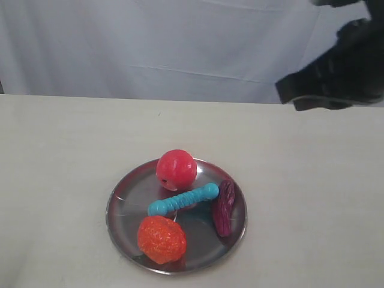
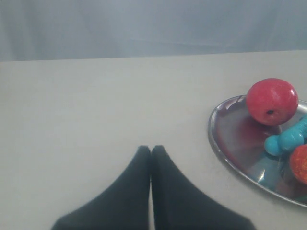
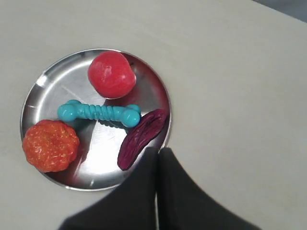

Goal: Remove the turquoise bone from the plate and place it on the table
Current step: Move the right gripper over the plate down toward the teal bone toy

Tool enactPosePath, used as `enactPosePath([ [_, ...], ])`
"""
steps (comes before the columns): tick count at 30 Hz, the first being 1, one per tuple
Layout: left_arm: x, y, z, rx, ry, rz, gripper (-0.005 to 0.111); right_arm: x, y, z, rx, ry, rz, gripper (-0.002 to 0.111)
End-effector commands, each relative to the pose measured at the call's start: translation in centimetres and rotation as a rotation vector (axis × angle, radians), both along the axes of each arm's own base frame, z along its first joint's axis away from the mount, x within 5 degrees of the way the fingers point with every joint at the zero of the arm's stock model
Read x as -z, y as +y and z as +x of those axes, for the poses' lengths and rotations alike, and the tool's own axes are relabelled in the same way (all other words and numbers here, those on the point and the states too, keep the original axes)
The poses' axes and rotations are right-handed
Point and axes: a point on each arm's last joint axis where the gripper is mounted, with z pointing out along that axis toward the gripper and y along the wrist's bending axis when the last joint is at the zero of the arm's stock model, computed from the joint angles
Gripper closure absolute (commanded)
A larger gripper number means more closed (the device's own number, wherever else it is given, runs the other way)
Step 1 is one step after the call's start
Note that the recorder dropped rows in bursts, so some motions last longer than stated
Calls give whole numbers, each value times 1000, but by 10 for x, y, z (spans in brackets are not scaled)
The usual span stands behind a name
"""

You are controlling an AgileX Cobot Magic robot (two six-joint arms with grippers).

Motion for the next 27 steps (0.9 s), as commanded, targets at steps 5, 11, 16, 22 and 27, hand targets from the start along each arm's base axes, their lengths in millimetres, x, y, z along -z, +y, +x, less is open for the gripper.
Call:
enactPosePath([
  [5,1,0,0,2,1,-1,107,20,27,73,-254,87,-158,109],
  [11,1,0,0,2,1,-1,107,66,34,108,-419,195,-253,109],
  [16,1,0,0,2,1,-1,107,99,42,122,-551,264,-289,109],
  [22,1,0,0,2,1,-1,107,126,72,127,-808,281,-398,109],
  [27,1,0,0,2,1,-1,107,144,101,131,-889,246,-434,109],
])
